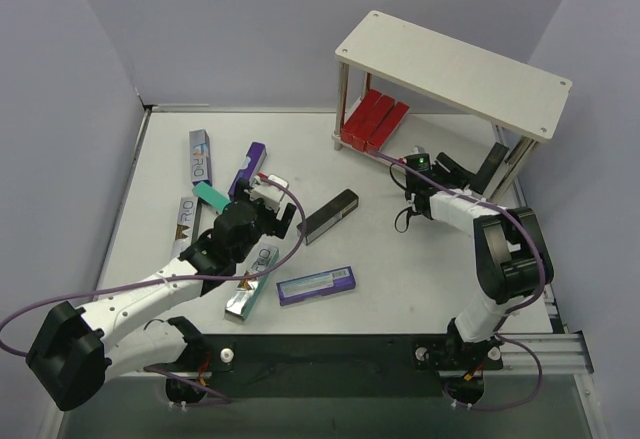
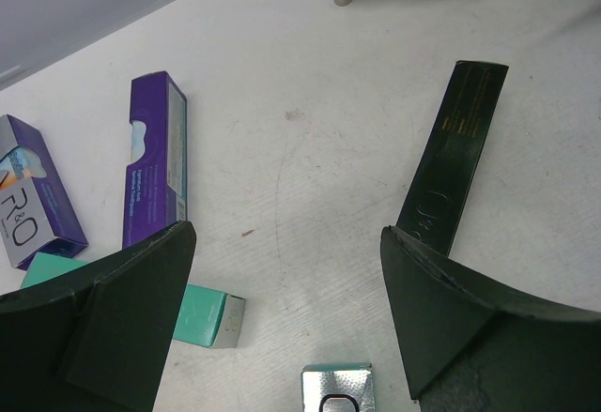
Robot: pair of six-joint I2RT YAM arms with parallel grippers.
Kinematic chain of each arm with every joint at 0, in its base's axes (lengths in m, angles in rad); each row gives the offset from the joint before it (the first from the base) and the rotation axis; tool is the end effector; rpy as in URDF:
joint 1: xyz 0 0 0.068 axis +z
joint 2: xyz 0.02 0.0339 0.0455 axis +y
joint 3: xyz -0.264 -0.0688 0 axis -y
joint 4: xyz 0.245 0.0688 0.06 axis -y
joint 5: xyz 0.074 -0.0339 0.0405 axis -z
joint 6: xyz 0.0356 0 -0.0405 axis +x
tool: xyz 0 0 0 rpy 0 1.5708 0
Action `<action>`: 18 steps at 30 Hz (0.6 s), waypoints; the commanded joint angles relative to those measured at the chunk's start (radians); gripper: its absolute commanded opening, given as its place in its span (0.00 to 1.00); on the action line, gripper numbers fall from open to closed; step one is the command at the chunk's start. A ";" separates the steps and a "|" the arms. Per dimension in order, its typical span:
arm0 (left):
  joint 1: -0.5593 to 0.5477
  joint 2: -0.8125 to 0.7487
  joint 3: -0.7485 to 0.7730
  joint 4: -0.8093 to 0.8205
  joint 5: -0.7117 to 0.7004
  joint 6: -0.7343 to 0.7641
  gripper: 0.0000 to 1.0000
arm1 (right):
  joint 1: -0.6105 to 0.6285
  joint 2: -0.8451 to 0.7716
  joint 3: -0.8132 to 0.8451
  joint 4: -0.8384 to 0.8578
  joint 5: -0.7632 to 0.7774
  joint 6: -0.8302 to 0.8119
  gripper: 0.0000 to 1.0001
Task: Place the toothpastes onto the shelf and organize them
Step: Adjust the toothpaste on the shelf.
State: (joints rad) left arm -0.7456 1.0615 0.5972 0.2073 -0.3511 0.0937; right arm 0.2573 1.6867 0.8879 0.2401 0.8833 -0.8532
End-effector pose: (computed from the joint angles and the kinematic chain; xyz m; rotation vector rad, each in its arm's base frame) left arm 0.1854 -0.1546 0.2606 0.5078 1.7415 -0.1418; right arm 0.3419 0.0615 0.1908 -0.6362 2.0642 -1.2843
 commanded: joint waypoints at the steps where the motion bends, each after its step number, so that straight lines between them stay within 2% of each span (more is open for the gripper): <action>1: -0.005 -0.002 0.033 0.046 0.001 0.012 0.91 | 0.049 -0.050 0.059 -0.015 -0.003 -0.004 0.56; 7: -0.005 -0.003 0.033 0.043 -0.002 0.015 0.91 | 0.031 0.019 0.155 0.019 -0.020 -0.021 0.55; 18: -0.006 0.003 0.032 0.041 -0.008 0.018 0.91 | -0.032 0.244 0.335 0.117 -0.055 -0.073 0.54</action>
State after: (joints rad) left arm -0.7456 1.0618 0.5972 0.2070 -0.3519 0.0956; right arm 0.2478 1.8904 1.1561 0.3149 0.8246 -0.9005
